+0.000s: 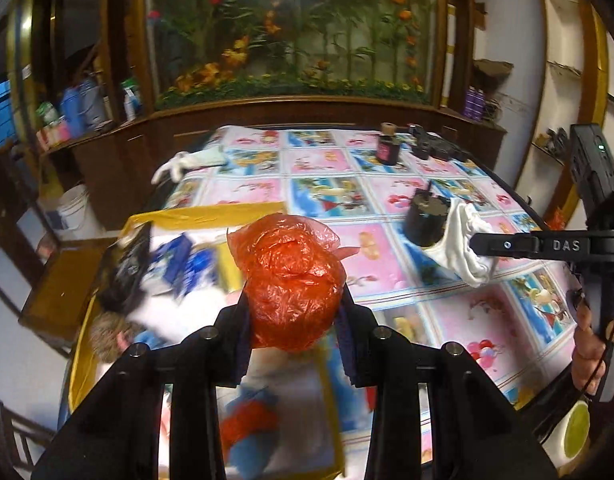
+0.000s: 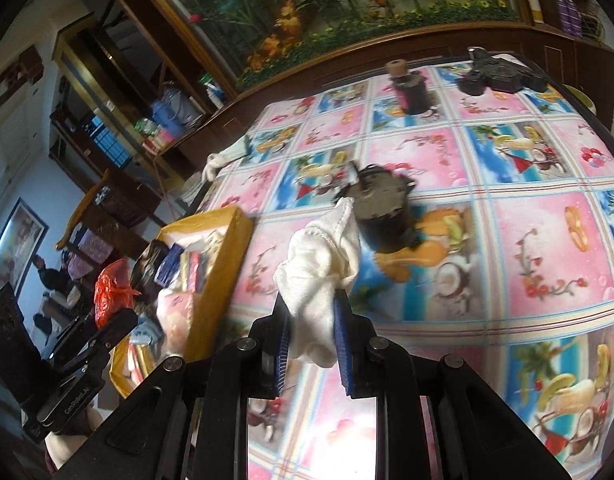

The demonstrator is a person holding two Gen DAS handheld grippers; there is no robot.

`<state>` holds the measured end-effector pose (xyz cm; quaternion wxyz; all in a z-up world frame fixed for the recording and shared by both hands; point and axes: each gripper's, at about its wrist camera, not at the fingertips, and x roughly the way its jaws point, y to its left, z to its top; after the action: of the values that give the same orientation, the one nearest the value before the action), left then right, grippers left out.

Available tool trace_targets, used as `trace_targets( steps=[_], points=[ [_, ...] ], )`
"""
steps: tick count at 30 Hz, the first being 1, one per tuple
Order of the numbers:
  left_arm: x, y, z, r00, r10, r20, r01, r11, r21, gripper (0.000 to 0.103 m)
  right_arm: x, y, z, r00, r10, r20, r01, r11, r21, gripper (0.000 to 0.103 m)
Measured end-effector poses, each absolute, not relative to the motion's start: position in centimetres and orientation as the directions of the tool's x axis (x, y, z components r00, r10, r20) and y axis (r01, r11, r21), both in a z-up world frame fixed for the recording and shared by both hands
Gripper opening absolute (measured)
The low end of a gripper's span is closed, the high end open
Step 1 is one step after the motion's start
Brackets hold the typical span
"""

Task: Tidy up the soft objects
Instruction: 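Carry the red bag over the box with left while right carries the white cloth, then open left to drop the red bag in while right drops the white cloth in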

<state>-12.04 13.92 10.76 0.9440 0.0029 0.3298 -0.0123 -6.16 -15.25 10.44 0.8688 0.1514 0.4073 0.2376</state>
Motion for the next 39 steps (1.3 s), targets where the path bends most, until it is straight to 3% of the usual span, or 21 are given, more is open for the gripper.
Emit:
trace_targets(
  steps=[9, 17, 36, 39],
  points=[
    [-13.2, 16.8, 9.6, 0.783, 0.061, -0.619, -0.074, 0.997, 0.005, 0.033, -7.8, -8.7, 11.5, 0.504, 0.567, -0.652, -0.404, 0.822, 0.402, 0.02],
    [-13.7, 19.8, 8.3, 0.771, 0.059, -0.634, -0.117, 0.992, -0.05, 0.033, -8.3, -3.5, 11.8, 0.464, 0.584, -0.666, -0.478, 0.798, 0.366, 0.02],
    [-13.4, 26.0, 5.1, 0.71, 0.15, -0.688, -0.269, 0.961, -0.068, 0.034, -7.8, 6.7, 8.4, 0.335, 0.582, -0.741, -0.574, 0.75, 0.33, 0.02],
    [-13.4, 26.2, 5.0, 0.712, 0.161, -0.683, -0.282, 0.957, -0.068, 0.041, -7.3, 7.9, 7.8, 0.334, 0.559, -0.759, -0.568, 0.762, 0.311, 0.02]
  ],
)
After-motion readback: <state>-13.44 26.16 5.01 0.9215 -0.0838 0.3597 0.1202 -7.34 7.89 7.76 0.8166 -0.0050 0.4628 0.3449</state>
